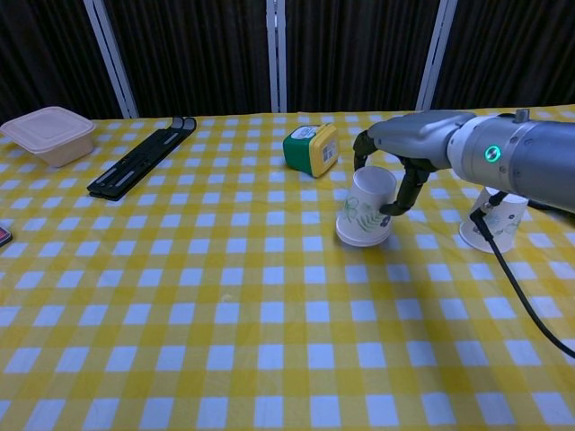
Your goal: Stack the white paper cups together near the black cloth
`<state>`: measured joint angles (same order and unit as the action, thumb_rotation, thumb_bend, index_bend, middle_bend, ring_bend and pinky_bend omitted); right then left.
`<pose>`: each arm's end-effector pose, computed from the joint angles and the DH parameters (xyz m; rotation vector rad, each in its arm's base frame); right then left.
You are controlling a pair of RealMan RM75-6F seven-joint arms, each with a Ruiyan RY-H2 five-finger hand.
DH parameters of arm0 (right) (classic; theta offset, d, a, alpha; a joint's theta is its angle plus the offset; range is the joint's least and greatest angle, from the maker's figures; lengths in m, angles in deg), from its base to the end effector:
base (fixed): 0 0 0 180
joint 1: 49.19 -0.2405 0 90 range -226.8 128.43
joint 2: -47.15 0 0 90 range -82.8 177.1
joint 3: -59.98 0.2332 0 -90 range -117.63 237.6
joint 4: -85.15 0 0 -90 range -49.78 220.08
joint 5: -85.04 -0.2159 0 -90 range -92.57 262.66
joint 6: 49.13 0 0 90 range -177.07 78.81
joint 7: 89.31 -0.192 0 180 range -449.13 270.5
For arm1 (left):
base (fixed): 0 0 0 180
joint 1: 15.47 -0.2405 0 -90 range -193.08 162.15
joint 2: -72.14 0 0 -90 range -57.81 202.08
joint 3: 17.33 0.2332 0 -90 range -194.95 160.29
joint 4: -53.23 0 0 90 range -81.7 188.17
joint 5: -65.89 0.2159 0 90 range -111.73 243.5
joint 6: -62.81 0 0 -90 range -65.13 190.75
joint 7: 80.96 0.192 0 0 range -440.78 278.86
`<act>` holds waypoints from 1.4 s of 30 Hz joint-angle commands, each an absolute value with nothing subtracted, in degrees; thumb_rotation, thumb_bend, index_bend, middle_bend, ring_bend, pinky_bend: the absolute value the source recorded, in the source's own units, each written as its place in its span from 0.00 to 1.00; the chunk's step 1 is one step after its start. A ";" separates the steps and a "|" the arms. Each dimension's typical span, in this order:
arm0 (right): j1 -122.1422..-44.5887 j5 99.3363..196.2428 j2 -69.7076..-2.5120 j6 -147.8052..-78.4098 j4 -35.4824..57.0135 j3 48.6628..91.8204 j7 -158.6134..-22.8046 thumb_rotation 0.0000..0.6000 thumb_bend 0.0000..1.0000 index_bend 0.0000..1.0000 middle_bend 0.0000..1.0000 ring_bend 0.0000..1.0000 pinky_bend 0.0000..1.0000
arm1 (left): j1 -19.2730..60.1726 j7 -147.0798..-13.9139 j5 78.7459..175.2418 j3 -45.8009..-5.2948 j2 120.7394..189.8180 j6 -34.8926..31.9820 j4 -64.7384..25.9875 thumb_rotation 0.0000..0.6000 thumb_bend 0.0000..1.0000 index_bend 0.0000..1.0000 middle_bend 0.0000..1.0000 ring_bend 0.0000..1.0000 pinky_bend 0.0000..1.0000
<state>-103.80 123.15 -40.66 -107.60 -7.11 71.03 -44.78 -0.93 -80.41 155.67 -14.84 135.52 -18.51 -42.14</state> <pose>-0.0778 -0.3869 -0.0418 1.8922 -0.8301 0.6925 -0.2469 0.2490 0.1099 -1.6254 -0.8972 -0.9749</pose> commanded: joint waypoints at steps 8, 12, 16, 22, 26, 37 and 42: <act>-103.31 125.43 -33.07 -116.21 -18.01 72.07 -40.21 1.00 0.25 0.51 0.08 0.00 0.05 | -1.40 -79.84 155.26 -15.64 135.63 -18.20 -42.04 1.00 0.23 0.00 0.00 0.00 0.00; -102.15 124.95 -29.44 -118.77 -21.51 72.08 -39.38 1.00 0.25 0.51 0.08 0.00 0.05 | -1.52 -79.18 155.62 -15.72 135.79 -18.09 -42.21 1.00 0.23 0.00 0.00 0.00 0.00; -100.83 124.70 -26.54 -121.02 -23.53 71.62 -38.71 1.00 0.25 0.52 0.08 0.00 0.05 | -1.66 -78.54 155.71 -15.74 135.86 -17.96 -42.43 1.00 0.23 0.00 0.00 0.00 0.00; -98.73 123.50 -22.66 -122.01 -25.44 70.65 -39.34 1.00 0.25 0.53 0.08 0.00 0.05 | -2.01 -77.96 156.04 -15.95 135.86 -18.29 -42.80 1.00 0.23 0.00 0.00 0.00 0.00; -97.37 122.81 -20.76 -122.01 -26.05 69.86 -40.18 1.00 0.25 0.53 0.08 0.00 0.05 | -2.07 -77.56 156.18 -15.99 135.97 -18.03 -42.83 1.00 0.23 0.00 0.00 0.00 0.00; -94.12 122.84 -18.27 -121.61 -26.81 67.49 -42.91 1.00 0.25 0.54 0.08 0.00 0.05 | -2.48 -76.37 157.73 -15.63 136.19 -18.34 -43.29 1.00 0.23 0.00 0.00 0.00 0.00; -93.07 123.90 -18.74 -120.61 -25.48 66.76 -44.79 1.00 0.25 0.55 0.08 0.00 0.05 | -2.83 -76.05 158.15 -15.73 136.17 -18.86 -43.60 1.00 0.23 0.00 0.00 0.00 0.00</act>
